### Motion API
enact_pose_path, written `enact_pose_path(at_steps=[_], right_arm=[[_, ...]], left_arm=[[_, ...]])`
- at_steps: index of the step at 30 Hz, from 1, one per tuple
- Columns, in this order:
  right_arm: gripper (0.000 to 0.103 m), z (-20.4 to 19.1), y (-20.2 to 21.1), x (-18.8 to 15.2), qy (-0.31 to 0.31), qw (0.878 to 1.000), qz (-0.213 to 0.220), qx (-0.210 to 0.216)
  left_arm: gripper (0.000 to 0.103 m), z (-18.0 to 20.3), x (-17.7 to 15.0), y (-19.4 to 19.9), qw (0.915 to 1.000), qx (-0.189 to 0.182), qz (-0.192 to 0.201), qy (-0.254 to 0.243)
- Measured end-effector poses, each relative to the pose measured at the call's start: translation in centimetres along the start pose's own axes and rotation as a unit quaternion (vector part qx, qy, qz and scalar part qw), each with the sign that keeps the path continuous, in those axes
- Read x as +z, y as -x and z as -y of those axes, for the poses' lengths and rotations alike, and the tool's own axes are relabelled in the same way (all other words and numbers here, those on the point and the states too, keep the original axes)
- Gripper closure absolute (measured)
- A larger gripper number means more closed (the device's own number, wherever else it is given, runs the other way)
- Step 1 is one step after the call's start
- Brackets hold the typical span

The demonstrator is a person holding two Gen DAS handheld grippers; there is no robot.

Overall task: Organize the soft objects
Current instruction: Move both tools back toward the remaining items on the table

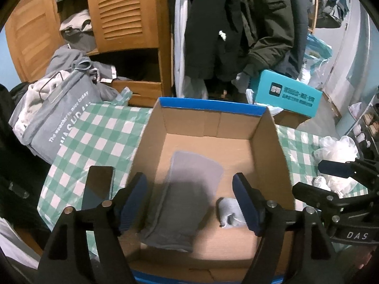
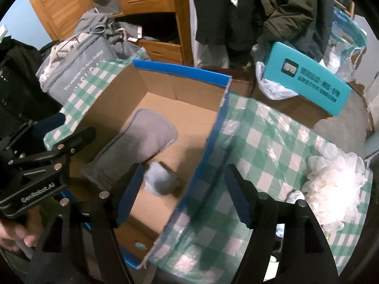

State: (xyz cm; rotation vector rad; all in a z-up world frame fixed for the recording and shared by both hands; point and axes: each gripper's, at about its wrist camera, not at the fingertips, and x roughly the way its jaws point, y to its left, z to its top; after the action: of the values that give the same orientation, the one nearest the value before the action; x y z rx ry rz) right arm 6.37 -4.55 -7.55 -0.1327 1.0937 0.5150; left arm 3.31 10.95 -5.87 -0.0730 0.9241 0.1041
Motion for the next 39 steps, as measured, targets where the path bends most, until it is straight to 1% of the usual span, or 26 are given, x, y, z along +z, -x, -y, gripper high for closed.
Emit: enact_pose_path(at_steps=[6,13,18,22,34,39], right_arm=[[0.029,1.8,0.7,-1.1,-0.015,1.000,0.001,-0.010],[0.029,4.1,1.8,-2.5,-0.035,0.999,0.005,-0.019],[0.029,6.0,2.6,-3.2,-0.054,0.998,0.010,-0.027],[0.029,7.6,3.4,-4.2,-0.069,0.997,0.014,-0.035],[0.029,12.6,5.1,-8.5,-0.119,0.991,0.010,-0.065],[0.029,14.5,5.7,-10.4,-0.138,0.987,0.007,-0.078]], left_arm=[[0.026,2.0,0.2,0.3,0.9998,-0.009,0.001,-0.020],[0.026,4.9,0.0,0.7,0.9982,-0.022,0.000,-0.056],[0.026,7.0,-0.4,0.6,0.9965,-0.037,-0.004,-0.075],[0.026,8.9,-0.6,0.5,0.9946,-0.042,-0.008,-0.095],[0.026,14.4,-1.8,1.0,0.9864,-0.082,-0.019,-0.141],[0.025,16.8,-2.4,0.8,0.9822,-0.088,-0.023,-0.164]])
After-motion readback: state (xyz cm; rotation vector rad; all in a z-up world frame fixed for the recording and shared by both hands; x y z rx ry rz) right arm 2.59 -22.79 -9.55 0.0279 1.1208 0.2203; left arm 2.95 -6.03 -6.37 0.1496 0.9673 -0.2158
